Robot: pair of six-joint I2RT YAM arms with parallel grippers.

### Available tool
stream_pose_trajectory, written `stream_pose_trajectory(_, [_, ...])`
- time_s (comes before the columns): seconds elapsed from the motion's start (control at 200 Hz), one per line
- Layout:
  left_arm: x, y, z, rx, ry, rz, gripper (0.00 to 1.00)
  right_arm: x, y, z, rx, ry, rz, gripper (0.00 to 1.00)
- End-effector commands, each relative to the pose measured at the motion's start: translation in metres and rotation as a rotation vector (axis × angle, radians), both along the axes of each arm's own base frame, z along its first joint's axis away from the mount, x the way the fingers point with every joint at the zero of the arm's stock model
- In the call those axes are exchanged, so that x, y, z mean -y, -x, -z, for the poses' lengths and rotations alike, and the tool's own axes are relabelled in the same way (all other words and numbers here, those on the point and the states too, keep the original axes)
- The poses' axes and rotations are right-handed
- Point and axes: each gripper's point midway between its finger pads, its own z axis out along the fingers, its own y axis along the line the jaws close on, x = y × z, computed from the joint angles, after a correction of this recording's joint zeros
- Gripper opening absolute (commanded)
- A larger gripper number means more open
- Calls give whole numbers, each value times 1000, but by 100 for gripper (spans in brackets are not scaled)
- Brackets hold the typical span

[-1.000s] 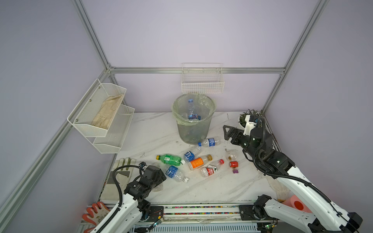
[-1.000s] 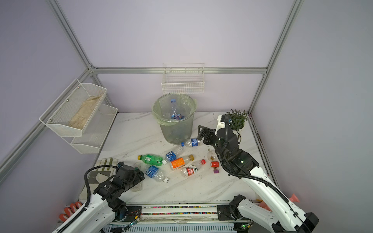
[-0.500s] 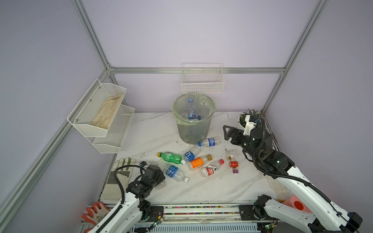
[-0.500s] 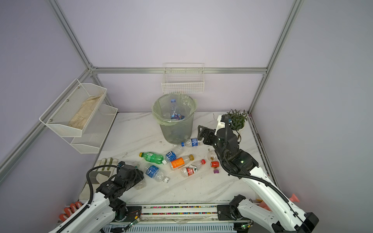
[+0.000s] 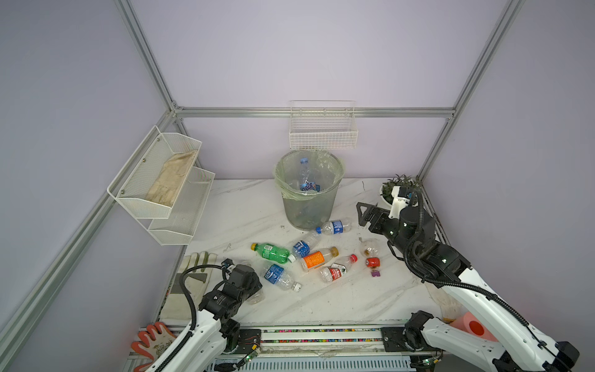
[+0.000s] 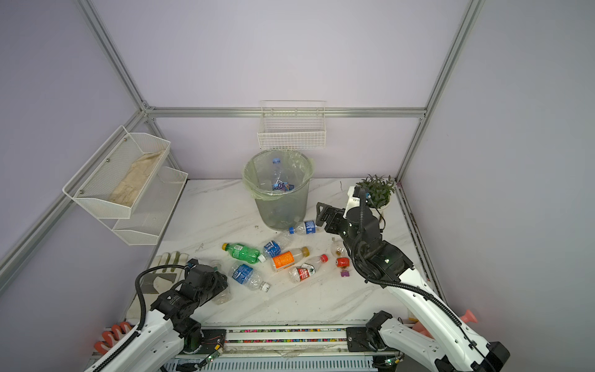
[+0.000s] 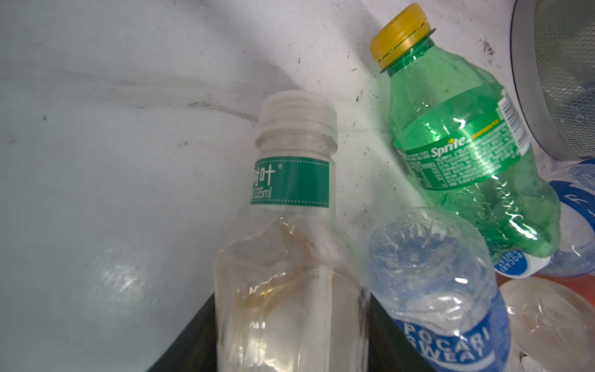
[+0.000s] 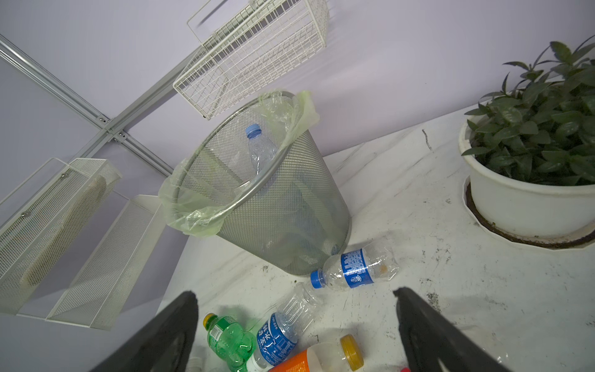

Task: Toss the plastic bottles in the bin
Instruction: 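Lift the clear green-labelled bottle with the left gripper over the wastebasket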

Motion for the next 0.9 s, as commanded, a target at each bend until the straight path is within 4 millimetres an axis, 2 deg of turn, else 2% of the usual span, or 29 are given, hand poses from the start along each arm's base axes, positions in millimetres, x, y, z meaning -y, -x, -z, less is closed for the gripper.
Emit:
stream_pose_trajectory(0.0, [1, -14, -43, 79, 3, -2, 34, 3, 4, 3, -9, -11, 10, 97])
stream_pose_trajectory(0.205, [1, -19, -74, 145, 9, 4, 31, 5, 6, 4, -9, -21, 11, 97])
stream_pose_trajectory(0.6, [-1, -27, -135, 398, 76, -10, 11, 6, 10, 14, -29, -35, 11, 97])
stream_pose_trajectory(0.715, [2, -30, -156, 464, 84, 22, 6, 6, 11, 14, -30, -39, 9, 97])
stream_pose_trajectory(0.895, [10, -38, -190, 549, 88, 72, 5, 6, 11, 17, -39, -48, 7, 97])
